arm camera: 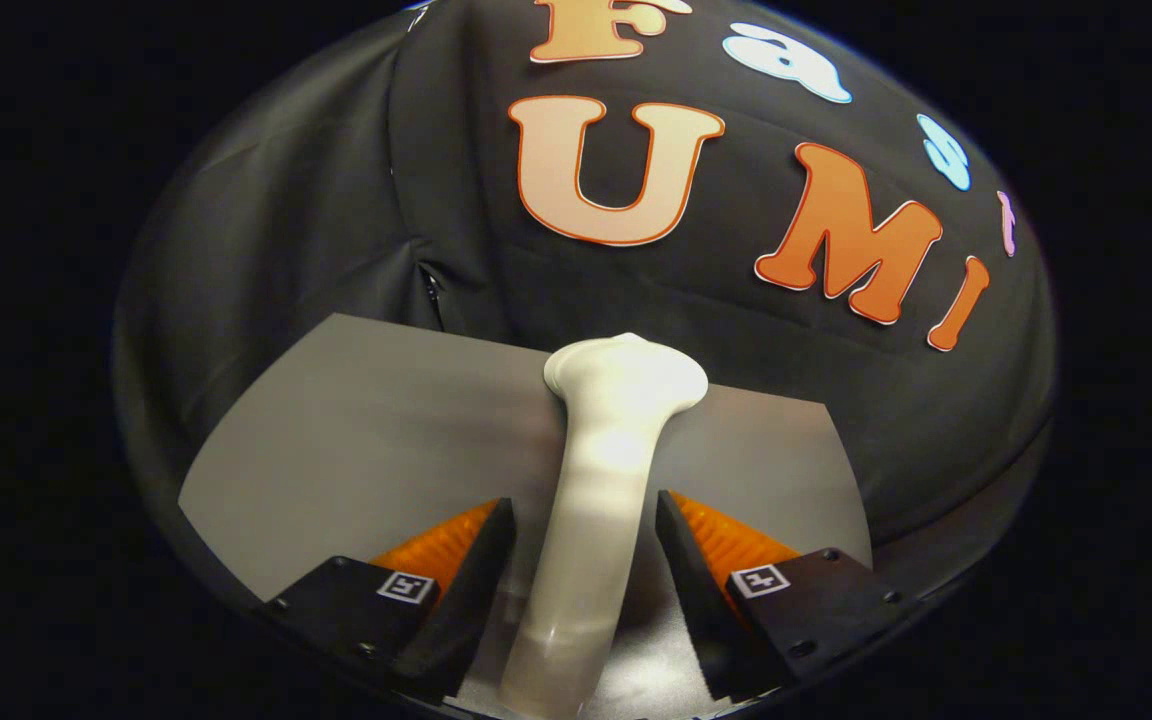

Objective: Iron the clothes twice with a garment steamer, once on the left side and once on the right side.

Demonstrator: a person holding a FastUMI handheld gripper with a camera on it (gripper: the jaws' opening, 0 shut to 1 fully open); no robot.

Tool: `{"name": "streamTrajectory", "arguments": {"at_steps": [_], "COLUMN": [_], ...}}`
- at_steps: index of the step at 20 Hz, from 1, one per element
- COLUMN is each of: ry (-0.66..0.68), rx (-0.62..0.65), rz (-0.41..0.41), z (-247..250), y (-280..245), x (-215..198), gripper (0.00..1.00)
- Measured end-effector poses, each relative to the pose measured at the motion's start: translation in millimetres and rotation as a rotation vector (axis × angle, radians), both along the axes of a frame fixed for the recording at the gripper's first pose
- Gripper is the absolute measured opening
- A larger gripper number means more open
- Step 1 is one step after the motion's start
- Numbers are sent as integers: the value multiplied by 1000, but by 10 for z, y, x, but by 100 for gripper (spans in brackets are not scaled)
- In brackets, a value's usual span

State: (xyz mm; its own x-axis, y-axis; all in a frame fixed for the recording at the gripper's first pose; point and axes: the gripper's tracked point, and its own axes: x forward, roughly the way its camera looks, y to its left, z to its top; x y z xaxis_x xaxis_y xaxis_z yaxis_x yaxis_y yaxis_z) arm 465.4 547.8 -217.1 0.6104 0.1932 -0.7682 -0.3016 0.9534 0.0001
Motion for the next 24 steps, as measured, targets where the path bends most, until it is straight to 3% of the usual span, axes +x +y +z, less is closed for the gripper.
{"name": "streamTrajectory", "arguments": {"at_steps": [3, 8, 15, 17, 24], "ry": [16, -16, -203, -227, -365], "rx": [38, 101, 159, 181, 278], "rz": [-11, -32, 106, 120, 147], "z": [-85, 33, 566, 695, 1225], "y": [32, -46, 221, 221, -78], "x": [35, 27, -123, -274, -699], "gripper": [61, 50, 49, 45, 45]}}
